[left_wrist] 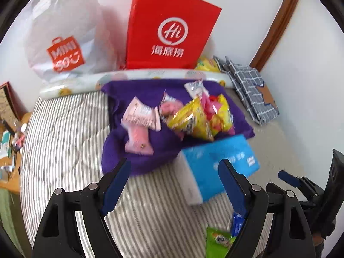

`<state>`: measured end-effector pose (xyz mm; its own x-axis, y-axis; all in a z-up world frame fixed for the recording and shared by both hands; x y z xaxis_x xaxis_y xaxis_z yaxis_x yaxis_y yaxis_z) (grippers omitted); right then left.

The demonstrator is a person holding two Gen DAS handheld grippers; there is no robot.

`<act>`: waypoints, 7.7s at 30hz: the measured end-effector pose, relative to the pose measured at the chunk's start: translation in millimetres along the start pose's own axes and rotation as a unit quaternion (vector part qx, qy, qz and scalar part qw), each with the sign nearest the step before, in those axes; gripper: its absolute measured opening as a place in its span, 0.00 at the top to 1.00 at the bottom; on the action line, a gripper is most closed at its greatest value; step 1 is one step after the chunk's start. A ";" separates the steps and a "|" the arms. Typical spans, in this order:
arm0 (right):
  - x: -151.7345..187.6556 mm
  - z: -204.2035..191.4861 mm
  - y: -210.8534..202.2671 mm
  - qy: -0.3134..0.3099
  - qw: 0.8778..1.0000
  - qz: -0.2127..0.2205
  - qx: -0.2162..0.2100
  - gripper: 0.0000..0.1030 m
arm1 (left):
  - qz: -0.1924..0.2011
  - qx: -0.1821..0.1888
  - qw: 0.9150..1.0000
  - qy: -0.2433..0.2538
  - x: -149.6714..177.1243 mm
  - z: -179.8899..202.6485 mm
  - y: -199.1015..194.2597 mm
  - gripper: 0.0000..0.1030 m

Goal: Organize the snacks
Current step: 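Grasp the blue packet with the right tool while the left tool moves toward the green bag, then close the left tool on the green triangular bag and lift it, then carry the blue packet with the right tool while the left tool carries the green bag over the towel, then open the right tool onto the towel while the left tool releases the green bag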

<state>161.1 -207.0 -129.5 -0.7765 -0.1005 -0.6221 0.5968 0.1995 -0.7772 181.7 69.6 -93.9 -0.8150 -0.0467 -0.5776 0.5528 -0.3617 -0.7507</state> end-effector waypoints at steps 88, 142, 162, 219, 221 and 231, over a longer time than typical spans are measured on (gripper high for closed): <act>-27.2 16.9 -8.4 -0.028 0.998 0.054 -0.012 0.63 | -0.011 0.062 0.998 0.010 53.3 51.2 0.4 0.60; -167.2 1.8 41.7 -0.028 0.994 0.106 -0.020 0.63 | 0.026 0.021 0.999 -0.013 -88.4 7.6 20.6 0.60; -204.8 -5.1 64.7 -0.046 0.992 0.111 -0.023 0.63 | 0.022 -0.008 1.000 -0.002 -120.5 -9.4 38.9 0.60; -221.5 -17.7 175.1 -0.160 0.986 -0.017 -0.042 0.62 | -0.048 -0.004 0.997 -0.059 -127.6 -50.4 120.7 0.60; -219.5 -17.9 177.1 -0.166 0.985 -0.022 -0.039 0.62 | -0.055 -0.006 0.997 -0.056 -125.7 -48.3 125.1 0.60; -216.2 -17.0 186.1 -0.173 0.983 -0.050 -0.034 0.62 | -0.073 -0.005 0.996 -0.048 -121.5 -46.3 132.4 0.59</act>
<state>436.7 -131.5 -138.0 -0.7090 -0.4458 -0.5464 0.4961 0.2354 -0.8358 362.0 70.4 -138.0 -0.8998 -0.0822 -0.4286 0.4275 -0.3628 -0.8280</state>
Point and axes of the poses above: each gripper's, at about its wrist camera, not at the fingertips, and y roughly the way its jaws point, z to its right, x to its underside, the point moved 1 cm from there along y, roughly the way its jaws point, and after that the axes turned 5 degrees about x, right-handed, at the moved point
